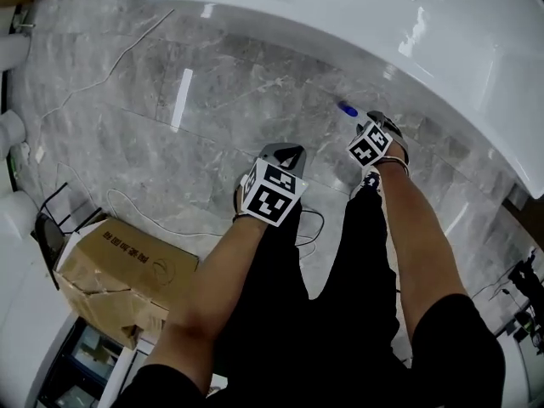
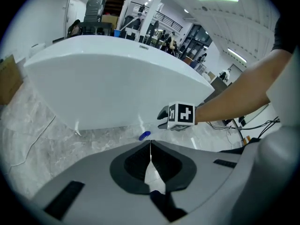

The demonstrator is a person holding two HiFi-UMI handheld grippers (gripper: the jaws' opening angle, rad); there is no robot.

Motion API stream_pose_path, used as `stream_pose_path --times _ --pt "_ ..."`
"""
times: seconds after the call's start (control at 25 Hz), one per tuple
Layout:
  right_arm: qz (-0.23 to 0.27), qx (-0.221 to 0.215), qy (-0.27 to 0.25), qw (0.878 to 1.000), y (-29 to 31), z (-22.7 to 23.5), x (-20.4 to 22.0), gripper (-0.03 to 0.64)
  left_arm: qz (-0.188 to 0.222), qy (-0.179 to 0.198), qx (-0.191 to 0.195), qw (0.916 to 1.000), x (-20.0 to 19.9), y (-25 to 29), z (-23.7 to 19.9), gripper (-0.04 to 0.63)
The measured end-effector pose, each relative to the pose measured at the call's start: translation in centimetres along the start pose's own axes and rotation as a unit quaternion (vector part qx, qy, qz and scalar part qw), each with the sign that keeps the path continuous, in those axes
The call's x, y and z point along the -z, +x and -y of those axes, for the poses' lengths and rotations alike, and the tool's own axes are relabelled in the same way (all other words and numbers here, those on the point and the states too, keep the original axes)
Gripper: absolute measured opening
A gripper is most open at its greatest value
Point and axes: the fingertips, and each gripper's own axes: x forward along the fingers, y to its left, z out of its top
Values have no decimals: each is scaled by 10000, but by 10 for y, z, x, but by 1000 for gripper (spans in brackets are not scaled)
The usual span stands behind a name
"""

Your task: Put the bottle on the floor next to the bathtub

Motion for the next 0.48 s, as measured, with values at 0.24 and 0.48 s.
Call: stream_pose_path --times 0.24,0.48 --pt "718 -421 954 9919 -132 -23 -28 183 294 224 -87 9993 -40 -89 18 17" --pt "1857 -303 2132 9587 -284 -37 -56 59 890 104 192 9958 -81 -166 47 17"
